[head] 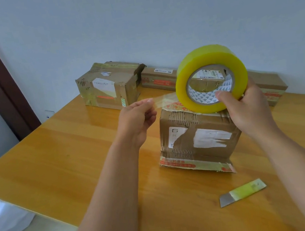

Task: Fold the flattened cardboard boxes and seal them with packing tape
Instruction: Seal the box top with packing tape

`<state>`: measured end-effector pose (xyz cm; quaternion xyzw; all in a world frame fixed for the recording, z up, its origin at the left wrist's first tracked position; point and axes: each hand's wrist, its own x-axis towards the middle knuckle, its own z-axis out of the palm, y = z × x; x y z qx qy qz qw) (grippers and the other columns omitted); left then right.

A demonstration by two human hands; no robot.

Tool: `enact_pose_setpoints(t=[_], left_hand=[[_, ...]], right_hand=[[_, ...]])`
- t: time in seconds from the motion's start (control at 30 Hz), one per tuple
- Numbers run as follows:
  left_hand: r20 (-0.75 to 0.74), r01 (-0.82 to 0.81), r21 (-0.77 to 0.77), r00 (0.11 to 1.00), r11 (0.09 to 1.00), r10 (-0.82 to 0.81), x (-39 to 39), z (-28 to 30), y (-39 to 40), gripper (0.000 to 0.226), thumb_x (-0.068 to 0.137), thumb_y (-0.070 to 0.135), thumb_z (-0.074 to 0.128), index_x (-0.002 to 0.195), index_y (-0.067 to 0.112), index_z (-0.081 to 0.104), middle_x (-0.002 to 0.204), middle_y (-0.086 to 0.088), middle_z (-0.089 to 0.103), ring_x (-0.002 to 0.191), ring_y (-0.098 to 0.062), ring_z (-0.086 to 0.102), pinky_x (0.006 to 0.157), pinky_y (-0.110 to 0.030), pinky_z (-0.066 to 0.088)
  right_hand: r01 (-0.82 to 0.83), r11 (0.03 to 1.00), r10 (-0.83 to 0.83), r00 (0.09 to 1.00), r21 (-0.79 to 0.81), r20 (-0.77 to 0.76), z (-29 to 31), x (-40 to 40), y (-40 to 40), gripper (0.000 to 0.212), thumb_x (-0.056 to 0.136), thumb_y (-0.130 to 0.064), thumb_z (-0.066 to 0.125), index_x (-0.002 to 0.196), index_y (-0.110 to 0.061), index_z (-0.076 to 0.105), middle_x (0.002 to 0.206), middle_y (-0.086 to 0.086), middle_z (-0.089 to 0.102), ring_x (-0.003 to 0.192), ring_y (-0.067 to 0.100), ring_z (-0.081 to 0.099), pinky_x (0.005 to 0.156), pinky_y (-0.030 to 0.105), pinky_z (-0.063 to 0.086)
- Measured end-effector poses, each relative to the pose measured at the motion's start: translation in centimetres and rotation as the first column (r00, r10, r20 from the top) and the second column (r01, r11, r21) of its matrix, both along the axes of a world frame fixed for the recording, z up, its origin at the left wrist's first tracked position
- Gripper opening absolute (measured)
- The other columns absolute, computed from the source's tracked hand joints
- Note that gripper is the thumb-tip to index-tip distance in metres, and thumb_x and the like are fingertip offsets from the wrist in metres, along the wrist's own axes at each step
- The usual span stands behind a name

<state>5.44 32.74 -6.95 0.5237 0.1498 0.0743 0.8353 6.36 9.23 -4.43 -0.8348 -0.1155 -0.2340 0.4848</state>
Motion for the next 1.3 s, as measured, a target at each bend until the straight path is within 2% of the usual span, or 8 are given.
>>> enact_pose_setpoints(t=[0.47, 0.67, 0.8, 0.97, 1.1, 1.2, 1.27, 1.3], left_hand=[[-0.077, 0.006, 0.199, 0.997, 0.980, 0.009, 0.1, -1.4, -2.2, 0.012, 0.096, 0.020, 0.063, 0.105, 0.016, 0.055, 0.095, -0.007, 0.068, 0.080, -0.017, 0.054, 0.073, -0.033, 0.043], [-0.126, 0.029, 0.328, 0.992, 0.944, 0.013, -0.3, -1.5, -2.6, 0.020, 0.100, 0.022, 0.057, 0.119, 0.020, 0.050, 0.099, -0.001, 0.060, 0.072, -0.008, 0.045, 0.057, -0.026, 0.036], [-0.005, -0.025, 0.303, 1.000, 0.953, 0.028, -0.9, -1.1, -3.2, 0.009, 0.102, 0.013, 0.052, 0.105, 0.012, 0.061, 0.085, -0.002, 0.066, 0.060, -0.003, 0.059, 0.047, -0.016, 0.044], [0.104, -0.078, 0.647, 0.994, 0.758, 0.013, -0.9, -1.1, -2.4, 0.030, 0.100, 0.006, 0.049, 0.106, 0.019, 0.076, 0.097, 0.006, 0.074, 0.087, -0.012, 0.069, 0.071, -0.031, 0.059], [0.152, -0.103, 0.671, 0.988, 0.734, 0.000, -2.2, -0.2, -2.9, 0.030, 0.105, 0.030, 0.040, 0.092, 0.020, 0.065, 0.086, 0.013, 0.060, 0.083, -0.009, 0.054, 0.076, -0.029, 0.044], [0.158, -0.081, 0.734, 0.986, 0.675, -0.054, -3.2, 0.1, -4.0, 0.051, 0.100, 0.056, 0.041, 0.072, 0.015, 0.054, 0.060, 0.016, 0.048, 0.058, -0.003, 0.042, 0.057, -0.023, 0.032], [0.110, -0.052, 0.830, 0.991, 0.555, -0.072, -3.5, -0.1, -4.8, 0.047, 0.094, 0.061, 0.048, 0.116, 0.023, 0.064, 0.076, 0.015, 0.063, 0.070, -0.003, 0.056, 0.061, -0.025, 0.040], [0.075, -0.034, 0.854, 0.995, 0.519, -0.059, -3.5, -0.1, -5.2, 0.061, 0.094, 0.060, 0.050, 0.142, 0.022, 0.049, 0.095, 0.007, 0.069, 0.084, -0.008, 0.061, 0.068, -0.027, 0.043]], right_hand=[[0.036, 0.998, -0.035, 0.999, -0.056, 0.016, -0.3, 0.3, 0.0, 0.022, 0.093, -0.028, 0.065, 0.109, -0.013, 0.061, 0.066, 0.005, 0.058, 0.056, 0.006, 0.054, 0.055, 0.028, 0.037], [0.042, 0.997, -0.041, 0.999, -0.064, 0.007, -0.7, 0.6, -0.2, 0.021, 0.093, -0.029, 0.064, 0.101, -0.010, 0.059, 0.053, -0.006, 0.050, 0.048, 0.007, 0.049, 0.047, 0.023, 0.032], [0.041, 0.998, -0.040, 0.999, -0.049, 0.015, -1.1, 0.9, -0.3, 0.026, 0.093, -0.029, 0.063, 0.103, -0.006, 0.059, 0.051, -0.012, 0.051, 0.049, 0.007, 0.049, 0.045, 0.015, 0.031], [0.047, 0.997, -0.045, 0.998, -0.069, 0.036, -0.8, 0.8, -0.2, 0.028, 0.093, -0.028, 0.062, 0.113, -0.009, 0.058, 0.061, -0.004, 0.055, 0.056, 0.003, 0.054, 0.045, 0.010, 0.032], [0.060, 0.994, -0.058, 0.998, -0.087, 0.035, -0.6, 0.6, 0.1, 0.029, 0.093, -0.028, 0.062, 0.117, -0.011, 0.059, 0.069, 0.000, 0.059, 0.064, 0.004, 0.058, 0.047, 0.010, 0.035], [0.070, 0.996, -0.069, 0.997, -0.063, 0.026, -0.5, 0.6, 0.2, 0.030, 0.092, -0.027, 0.063, 0.118, -0.012, 0.059, 0.072, -0.006, 0.061, 0.062, -0.004, 0.057, 0.048, 0.007, 0.036], [0.061, 0.997, -0.060, 0.998, -0.042, 0.020, -0.5, 0.6, 0.3, 0.033, 0.092, -0.032, 0.066, 0.119, -0.014, 0.058, 0.076, -0.007, 0.062, 0.065, -0.005, 0.058, 0.053, 0.010, 0.039], [0.053, 0.998, -0.053, 0.998, -0.027, 0.019, -0.4, 0.5, 0.3, 0.037, 0.090, -0.036, 0.068, 0.120, -0.017, 0.058, 0.082, -0.006, 0.065, 0.072, -0.005, 0.060, 0.060, 0.014, 0.044]])
